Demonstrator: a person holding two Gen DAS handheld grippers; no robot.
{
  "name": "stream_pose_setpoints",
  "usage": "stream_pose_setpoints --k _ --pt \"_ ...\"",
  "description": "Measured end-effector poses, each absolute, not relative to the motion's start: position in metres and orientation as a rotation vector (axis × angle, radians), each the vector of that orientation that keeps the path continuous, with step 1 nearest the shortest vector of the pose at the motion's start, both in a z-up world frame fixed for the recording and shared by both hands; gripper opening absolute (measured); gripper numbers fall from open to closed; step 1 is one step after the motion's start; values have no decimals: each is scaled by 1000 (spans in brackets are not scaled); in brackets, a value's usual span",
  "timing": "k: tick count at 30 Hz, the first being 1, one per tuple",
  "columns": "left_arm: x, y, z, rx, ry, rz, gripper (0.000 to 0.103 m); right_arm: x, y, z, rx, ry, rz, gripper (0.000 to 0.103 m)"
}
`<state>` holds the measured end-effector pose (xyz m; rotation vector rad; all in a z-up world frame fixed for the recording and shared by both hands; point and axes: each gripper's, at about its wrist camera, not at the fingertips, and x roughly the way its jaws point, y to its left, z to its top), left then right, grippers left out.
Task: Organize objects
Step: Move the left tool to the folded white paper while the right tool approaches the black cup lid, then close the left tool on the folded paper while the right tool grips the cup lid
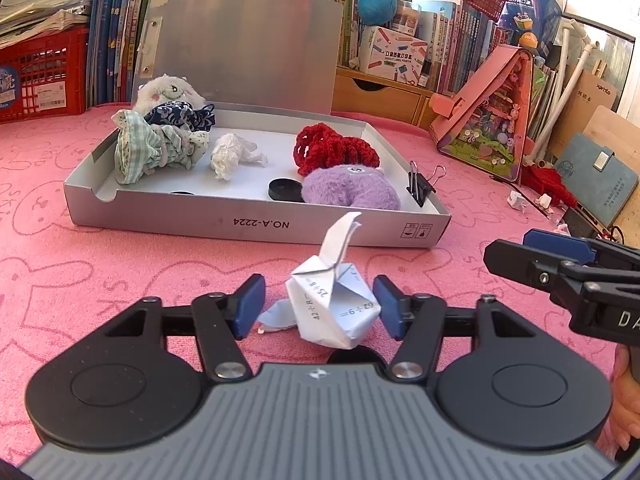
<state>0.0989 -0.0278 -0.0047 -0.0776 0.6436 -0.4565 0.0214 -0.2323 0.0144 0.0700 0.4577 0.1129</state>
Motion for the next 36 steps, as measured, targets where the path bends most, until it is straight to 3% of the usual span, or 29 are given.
stream_pose_setpoints --k 18,23,27,28,36 --pt "95 14 12 -76 585 -377 56 15 -158 -8 -104 556 320 82" --pt "92 15 12 -57 570 -367 58 17 -139 -16 -149 593 352 72" --pt "90 19 11 -50 562 -350 60 16 -135 -16 -137 593 352 40" --pt "90 20 11 -45 556 -340 62 17 -136 -16 -131 590 343 37" --pt "87 34 11 -30 536 -269 73 28 -149 -12 -65 593 272 37"
